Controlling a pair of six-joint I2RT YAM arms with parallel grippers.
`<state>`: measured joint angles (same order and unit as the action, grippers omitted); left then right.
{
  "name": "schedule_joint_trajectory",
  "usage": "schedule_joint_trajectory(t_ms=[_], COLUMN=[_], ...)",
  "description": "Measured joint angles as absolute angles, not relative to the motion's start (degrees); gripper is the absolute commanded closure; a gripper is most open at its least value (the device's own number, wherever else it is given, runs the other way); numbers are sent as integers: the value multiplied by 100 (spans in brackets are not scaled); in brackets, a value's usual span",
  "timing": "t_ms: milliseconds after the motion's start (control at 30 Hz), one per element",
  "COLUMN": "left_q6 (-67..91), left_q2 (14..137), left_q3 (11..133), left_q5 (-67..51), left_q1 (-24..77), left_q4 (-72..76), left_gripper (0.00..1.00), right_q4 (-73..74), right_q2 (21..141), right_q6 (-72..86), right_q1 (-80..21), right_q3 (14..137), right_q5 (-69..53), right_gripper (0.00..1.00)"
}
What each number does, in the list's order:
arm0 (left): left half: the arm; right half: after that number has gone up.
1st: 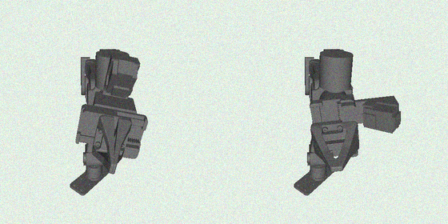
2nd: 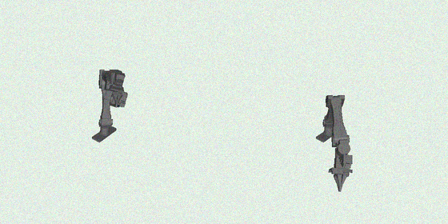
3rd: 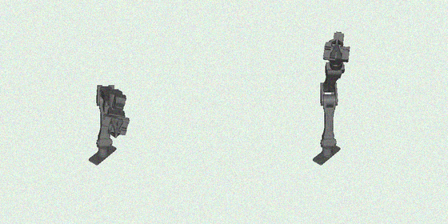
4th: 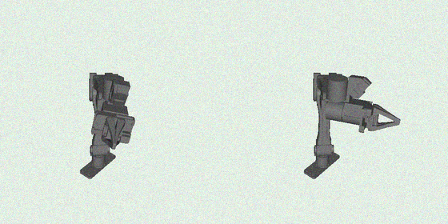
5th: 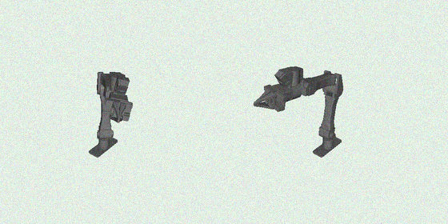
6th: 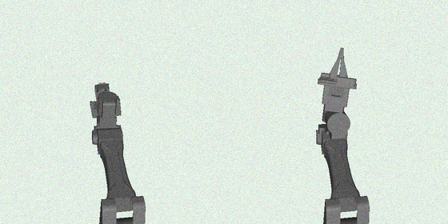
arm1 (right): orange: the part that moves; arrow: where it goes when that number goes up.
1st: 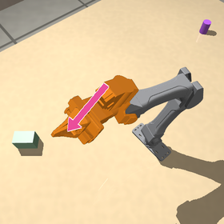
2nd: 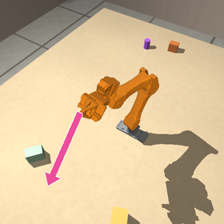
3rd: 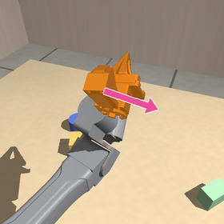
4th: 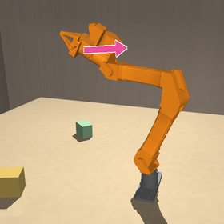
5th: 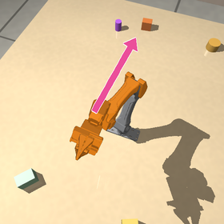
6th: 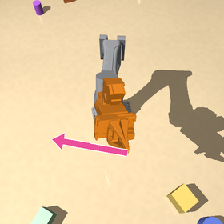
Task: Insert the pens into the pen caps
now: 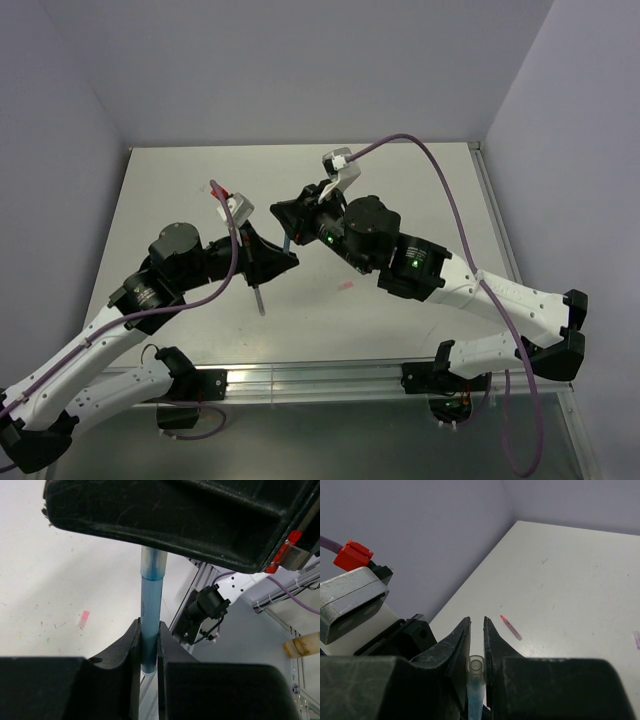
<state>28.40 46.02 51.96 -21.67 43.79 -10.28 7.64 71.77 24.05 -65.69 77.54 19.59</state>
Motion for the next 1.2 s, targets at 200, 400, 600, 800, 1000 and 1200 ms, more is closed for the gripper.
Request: schedule_joint_trajectory(t_ms=[200, 400, 600, 800, 1000, 1200], left_q6=[2613, 2477, 2357, 2200, 2086, 2018], left_q2=[4606, 4637, 4678, 4764, 4882, 4901], left_q3=[5374, 5378, 5457, 5577, 5688, 5736], left_q5=[-2086, -1990, -1907, -1806, -1747, -1619], left_q1=[4427, 4436, 4436, 4449, 4460, 4462], left_q4=[-1472, -1564, -1627, -1850, -1970, -2121], left_gripper=[100, 100, 100, 100, 100, 100], right_q4=[379, 143, 5, -169, -196, -198], right_q2=[7030, 6997, 6995, 7013, 7078, 7159], right_q6=[2587, 2740, 2838, 2932, 3000, 3094], right_q1=[-6643, -6659, -6657, -6657, -6657, -6657], right_q3=[7369, 7148, 7081, 6936, 6888, 6895], right_q5=[2080, 2187, 2252, 2340, 2491, 2585], right_gripper=[100, 100, 100, 100, 100, 100])
